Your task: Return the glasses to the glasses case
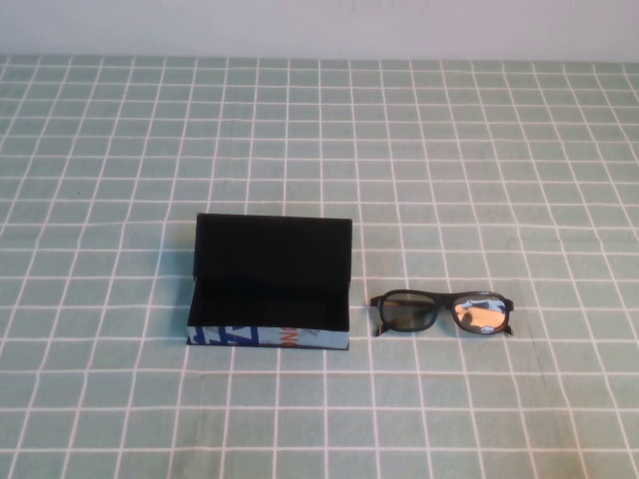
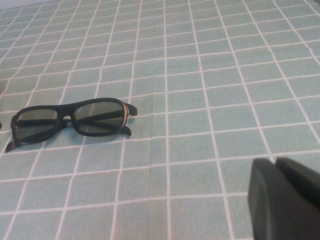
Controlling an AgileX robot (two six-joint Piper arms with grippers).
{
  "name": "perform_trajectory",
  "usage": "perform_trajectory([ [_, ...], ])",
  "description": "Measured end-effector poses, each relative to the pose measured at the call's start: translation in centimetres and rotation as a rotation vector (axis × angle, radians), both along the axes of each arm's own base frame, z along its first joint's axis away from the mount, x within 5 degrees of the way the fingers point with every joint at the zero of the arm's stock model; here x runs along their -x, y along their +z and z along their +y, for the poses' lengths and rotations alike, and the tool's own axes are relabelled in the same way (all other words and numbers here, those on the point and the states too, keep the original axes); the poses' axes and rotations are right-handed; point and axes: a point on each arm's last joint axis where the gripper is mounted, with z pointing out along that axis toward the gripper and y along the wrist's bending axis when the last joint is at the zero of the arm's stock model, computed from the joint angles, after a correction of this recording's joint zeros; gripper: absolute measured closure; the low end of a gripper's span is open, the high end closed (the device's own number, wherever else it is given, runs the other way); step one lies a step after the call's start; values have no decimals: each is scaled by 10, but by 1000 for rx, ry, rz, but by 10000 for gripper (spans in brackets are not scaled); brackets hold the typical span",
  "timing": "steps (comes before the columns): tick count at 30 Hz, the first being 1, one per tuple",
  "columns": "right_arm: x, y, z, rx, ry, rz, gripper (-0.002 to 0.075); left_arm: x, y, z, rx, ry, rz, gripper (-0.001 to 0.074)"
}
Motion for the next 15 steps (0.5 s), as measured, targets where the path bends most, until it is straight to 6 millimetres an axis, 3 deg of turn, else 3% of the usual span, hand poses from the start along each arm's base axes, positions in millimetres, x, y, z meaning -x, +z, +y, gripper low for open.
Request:
perform_trajectory([
  [15,0,0,0,0,0,0,737,-1,0,2,-70,5,-17,733],
])
